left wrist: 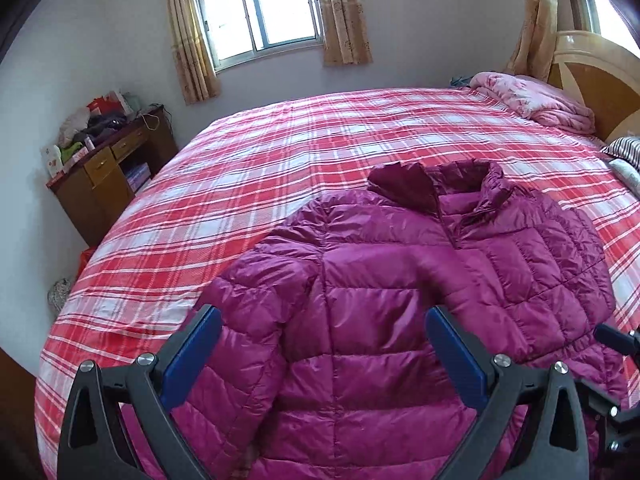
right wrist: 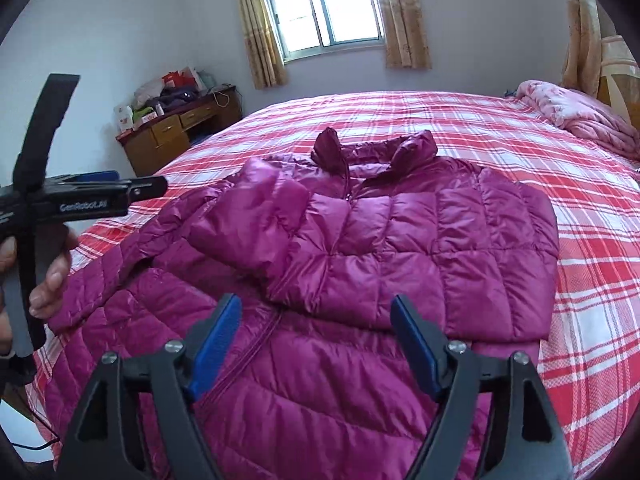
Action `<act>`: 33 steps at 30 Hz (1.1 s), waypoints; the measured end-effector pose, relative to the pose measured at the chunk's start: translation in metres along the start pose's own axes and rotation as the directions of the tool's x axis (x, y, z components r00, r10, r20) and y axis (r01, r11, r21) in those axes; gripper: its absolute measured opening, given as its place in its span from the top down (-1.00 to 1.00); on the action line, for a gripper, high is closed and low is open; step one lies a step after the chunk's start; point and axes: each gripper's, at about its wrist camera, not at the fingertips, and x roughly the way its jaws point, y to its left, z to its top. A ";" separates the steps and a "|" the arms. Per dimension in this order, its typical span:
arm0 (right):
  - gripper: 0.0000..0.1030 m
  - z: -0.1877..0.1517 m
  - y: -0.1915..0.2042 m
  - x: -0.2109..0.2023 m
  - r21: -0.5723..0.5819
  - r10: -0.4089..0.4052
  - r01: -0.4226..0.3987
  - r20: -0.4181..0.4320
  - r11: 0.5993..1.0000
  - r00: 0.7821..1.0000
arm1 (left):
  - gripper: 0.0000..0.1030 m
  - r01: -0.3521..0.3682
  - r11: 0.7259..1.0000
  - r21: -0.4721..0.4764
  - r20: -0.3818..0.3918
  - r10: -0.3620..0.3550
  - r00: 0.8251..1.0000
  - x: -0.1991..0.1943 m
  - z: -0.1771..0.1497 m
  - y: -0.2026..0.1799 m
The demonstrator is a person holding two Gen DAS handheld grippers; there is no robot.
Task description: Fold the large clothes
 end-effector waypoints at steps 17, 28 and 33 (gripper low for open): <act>-0.61 -0.026 -0.042 0.017 0.132 -0.005 0.011 -0.043 0.991 0.999 | 0.82 0.188 0.982 0.021 -0.100 -0.185 0.978 0.051 -0.021 -0.050; -0.76 -0.026 -0.036 0.016 0.096 -0.027 0.033 -0.060 0.995 0.998 | 0.67 0.078 0.994 0.075 -0.115 -0.069 0.991 0.042 -0.039 -0.026; -0.51 -0.018 -0.049 -0.021 0.109 -0.053 0.054 -0.010 0.993 0.999 | -0.28 -0.045 0.995 0.088 0.035 0.042 0.999 0.010 -0.028 -0.013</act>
